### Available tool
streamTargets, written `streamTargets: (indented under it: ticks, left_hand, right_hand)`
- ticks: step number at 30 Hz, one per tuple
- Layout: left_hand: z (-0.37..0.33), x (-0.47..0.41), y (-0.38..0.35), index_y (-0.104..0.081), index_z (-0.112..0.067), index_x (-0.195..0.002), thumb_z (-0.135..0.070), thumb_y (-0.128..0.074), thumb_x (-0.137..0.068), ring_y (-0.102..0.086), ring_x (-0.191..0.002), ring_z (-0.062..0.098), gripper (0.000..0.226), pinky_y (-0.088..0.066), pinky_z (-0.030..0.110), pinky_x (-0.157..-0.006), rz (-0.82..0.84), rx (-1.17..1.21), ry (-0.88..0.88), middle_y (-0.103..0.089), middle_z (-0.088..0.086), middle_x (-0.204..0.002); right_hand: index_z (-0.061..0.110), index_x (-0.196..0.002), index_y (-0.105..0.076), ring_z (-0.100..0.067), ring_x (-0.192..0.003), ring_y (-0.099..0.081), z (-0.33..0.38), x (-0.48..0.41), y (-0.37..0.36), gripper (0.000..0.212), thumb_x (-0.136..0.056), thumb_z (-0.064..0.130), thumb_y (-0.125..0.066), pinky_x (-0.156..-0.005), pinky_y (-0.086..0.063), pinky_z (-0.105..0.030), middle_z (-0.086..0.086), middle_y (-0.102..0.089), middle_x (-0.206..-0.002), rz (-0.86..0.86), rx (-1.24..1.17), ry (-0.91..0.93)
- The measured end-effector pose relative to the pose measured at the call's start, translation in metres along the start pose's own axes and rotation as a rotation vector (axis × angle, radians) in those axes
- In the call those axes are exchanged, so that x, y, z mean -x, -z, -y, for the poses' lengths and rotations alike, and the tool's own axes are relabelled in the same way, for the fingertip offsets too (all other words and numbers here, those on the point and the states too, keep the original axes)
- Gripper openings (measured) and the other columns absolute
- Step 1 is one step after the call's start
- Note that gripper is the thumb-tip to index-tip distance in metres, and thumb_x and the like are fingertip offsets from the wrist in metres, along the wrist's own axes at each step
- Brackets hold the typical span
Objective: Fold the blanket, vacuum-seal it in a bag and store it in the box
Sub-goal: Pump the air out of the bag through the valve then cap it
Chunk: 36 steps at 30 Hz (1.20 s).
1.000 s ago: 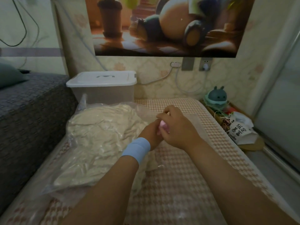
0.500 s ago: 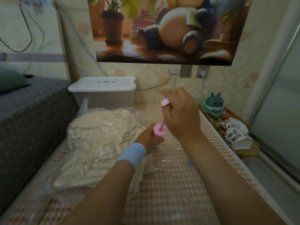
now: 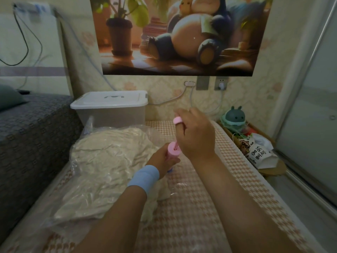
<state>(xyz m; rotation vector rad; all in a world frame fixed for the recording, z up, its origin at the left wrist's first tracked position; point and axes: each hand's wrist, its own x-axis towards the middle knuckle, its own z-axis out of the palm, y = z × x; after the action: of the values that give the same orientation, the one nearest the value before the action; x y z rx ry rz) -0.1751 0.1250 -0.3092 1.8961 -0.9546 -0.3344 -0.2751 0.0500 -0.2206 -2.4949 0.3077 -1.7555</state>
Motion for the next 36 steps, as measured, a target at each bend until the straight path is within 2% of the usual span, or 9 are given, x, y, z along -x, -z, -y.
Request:
streamTargets:
  ticks: [4, 8, 12, 14, 19, 26, 28, 32, 36]
  left_hand:
    - [-0.006, 0.005, 0.000, -0.053, -0.015, -0.125, -0.015, -0.057, -0.093, -0.048, -0.080, 0.008, 0.032, -0.039, 0.011, -0.062, -0.019, -0.123, -0.030, -0.055, -0.004, -0.098]
    - [-0.006, 0.006, 0.004, -0.051, -0.034, -0.120, -0.021, -0.067, -0.086, -0.057, -0.087, 0.010, 0.039, -0.046, 0.014, -0.073, -0.026, 0.014, 0.021, -0.060, -0.006, -0.103]
    - [-0.005, 0.004, 0.004, -0.051, -0.032, -0.129, -0.024, -0.071, -0.082, -0.061, -0.100, 0.021, 0.052, -0.050, 0.030, -0.085, 0.010, -0.019, 0.022, -0.064, -0.003, -0.111]
    - [-0.006, 0.004, 0.002, -0.052, -0.030, -0.128, -0.022, -0.070, -0.084, -0.062, -0.095, 0.022, 0.048, -0.050, 0.024, -0.071, 0.023, -0.024, 0.012, -0.064, -0.001, -0.110]
    - [-0.010, 0.008, -0.001, -0.053, -0.020, -0.126, -0.017, -0.062, -0.090, -0.056, -0.089, 0.013, 0.038, -0.044, 0.018, -0.070, 0.003, -0.104, -0.017, -0.061, -0.005, -0.108]
    - [-0.006, 0.006, 0.003, -0.048, -0.032, -0.132, -0.021, -0.068, -0.085, -0.057, -0.091, 0.016, 0.052, -0.045, 0.011, -0.058, 0.004, 0.028, 0.029, -0.062, -0.002, -0.111]
    - [-0.007, 0.006, 0.000, -0.051, -0.030, -0.129, -0.021, -0.068, -0.086, -0.061, -0.091, 0.021, 0.047, -0.048, 0.022, -0.065, 0.018, 0.002, 0.007, -0.063, 0.001, -0.110]
    - [-0.009, 0.011, -0.002, -0.053, -0.017, -0.127, -0.019, -0.060, -0.092, -0.054, -0.088, 0.012, 0.036, -0.041, 0.019, -0.071, -0.007, -0.082, -0.042, -0.062, -0.001, -0.105]
    - [-0.006, 0.009, 0.004, -0.051, -0.030, -0.127, -0.020, -0.067, -0.087, -0.055, -0.088, 0.013, 0.044, -0.041, 0.007, -0.057, -0.017, -0.005, -0.009, -0.058, -0.008, -0.100]
  right_hand:
    - [0.017, -0.107, -0.067, -0.030, -0.092, -0.062, -0.015, 0.041, -0.024, 0.034, -0.094, 0.033, -0.040, -0.070, -0.044, -0.036, -0.006, -0.063, -0.101, 0.599, 0.095, -0.171]
    - [0.015, -0.111, -0.072, -0.028, -0.077, -0.062, -0.006, 0.008, -0.003, 0.037, -0.091, 0.029, -0.044, -0.060, -0.048, -0.035, -0.006, -0.066, -0.089, 0.217, 0.010, -0.002]
    - [0.010, -0.116, -0.072, -0.012, -0.069, -0.043, -0.001, -0.019, 0.017, 0.028, -0.094, 0.015, -0.054, -0.056, -0.029, -0.025, -0.002, -0.057, -0.079, -0.144, 0.018, 0.114]
    - [0.012, -0.112, -0.073, -0.013, -0.067, -0.044, -0.006, -0.009, 0.013, 0.026, -0.093, 0.016, -0.054, -0.054, -0.029, -0.026, -0.001, -0.056, -0.078, -0.103, 0.038, 0.068]
    - [0.021, -0.106, -0.069, -0.027, -0.087, -0.061, -0.015, 0.036, -0.007, 0.038, -0.089, 0.034, -0.038, -0.066, -0.041, -0.034, -0.002, -0.061, -0.099, 0.527, 0.020, -0.156]
    - [0.011, -0.113, -0.071, -0.014, -0.070, -0.048, 0.003, -0.021, 0.029, 0.025, -0.098, 0.018, -0.052, -0.057, -0.030, -0.025, -0.003, -0.058, -0.084, -0.089, 0.013, 0.096]
    - [0.012, -0.111, -0.071, -0.015, -0.068, -0.047, -0.001, -0.005, 0.019, 0.027, -0.098, 0.020, -0.049, -0.054, -0.034, -0.028, -0.003, -0.056, -0.082, -0.051, 0.011, 0.045]
    - [0.020, -0.108, -0.069, -0.026, -0.084, -0.062, -0.011, 0.045, -0.008, 0.045, -0.090, 0.037, -0.032, -0.065, -0.046, -0.036, -0.003, -0.061, -0.097, 0.497, 0.061, -0.182]
    - [0.016, -0.106, -0.072, -0.023, -0.069, -0.058, 0.001, 0.016, 0.008, 0.033, -0.093, 0.027, -0.044, -0.054, -0.043, -0.032, -0.003, -0.063, -0.085, 0.168, 0.031, -0.047]
